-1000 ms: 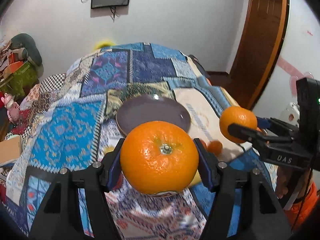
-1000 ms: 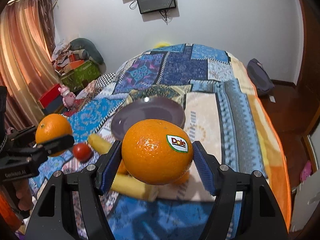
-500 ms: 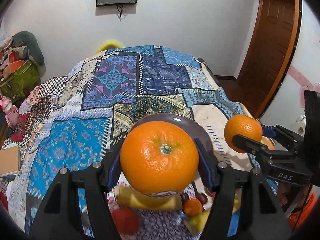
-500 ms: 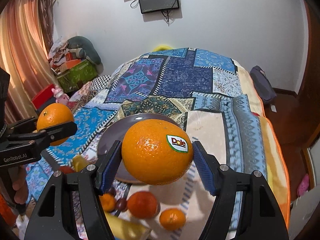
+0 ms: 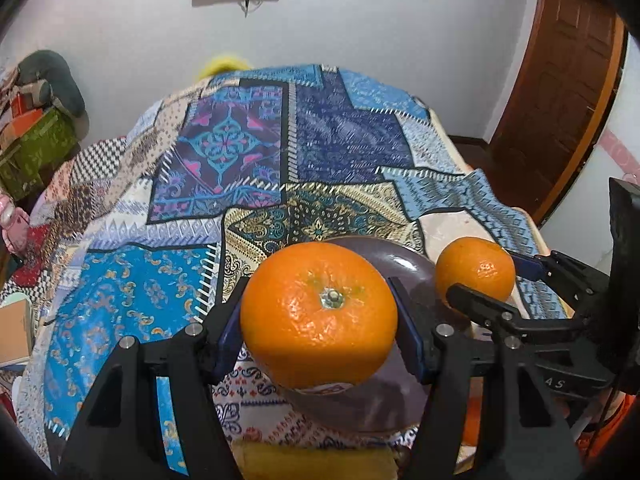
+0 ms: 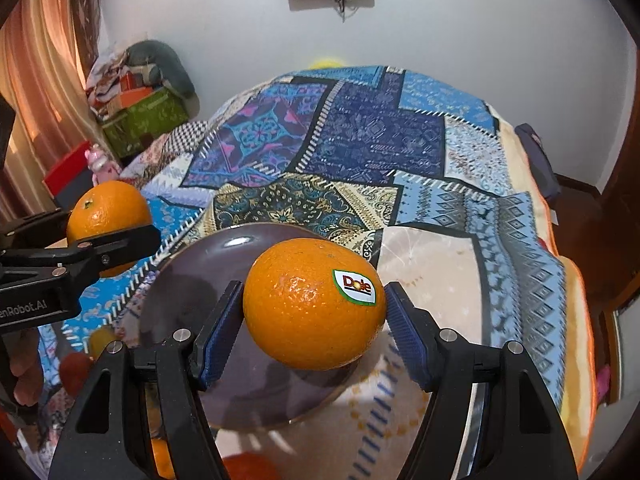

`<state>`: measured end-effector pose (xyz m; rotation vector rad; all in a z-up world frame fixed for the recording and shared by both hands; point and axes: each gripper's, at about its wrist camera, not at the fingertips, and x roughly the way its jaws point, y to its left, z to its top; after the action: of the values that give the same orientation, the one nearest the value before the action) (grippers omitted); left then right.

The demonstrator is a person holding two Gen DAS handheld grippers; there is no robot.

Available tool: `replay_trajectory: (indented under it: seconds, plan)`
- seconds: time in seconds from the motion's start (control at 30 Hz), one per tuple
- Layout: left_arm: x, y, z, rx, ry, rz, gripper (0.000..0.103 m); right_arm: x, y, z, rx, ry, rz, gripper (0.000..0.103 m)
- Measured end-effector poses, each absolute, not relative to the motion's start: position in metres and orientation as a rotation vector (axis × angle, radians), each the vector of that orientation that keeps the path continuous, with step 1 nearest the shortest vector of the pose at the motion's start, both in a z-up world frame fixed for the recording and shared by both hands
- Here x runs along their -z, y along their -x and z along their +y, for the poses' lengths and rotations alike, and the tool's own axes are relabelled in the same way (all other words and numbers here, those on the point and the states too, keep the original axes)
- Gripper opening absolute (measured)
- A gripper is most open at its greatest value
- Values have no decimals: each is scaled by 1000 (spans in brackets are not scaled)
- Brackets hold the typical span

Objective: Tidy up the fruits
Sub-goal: 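Carry the oranges onto the purple plate and open both tools to release them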

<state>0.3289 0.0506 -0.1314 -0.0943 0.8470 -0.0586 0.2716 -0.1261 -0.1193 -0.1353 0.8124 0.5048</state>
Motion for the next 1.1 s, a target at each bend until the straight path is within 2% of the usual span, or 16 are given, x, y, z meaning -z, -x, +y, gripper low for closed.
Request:
replay_trajectory:
  seconds: [0.47,1.1]
  plan:
    - [167,-367,47,77,55,970,65,150,-308,-104,-577,219,955,67]
    - [189,-377,41,86,72,1104,66,145,-296,-94,-619,340,918,69]
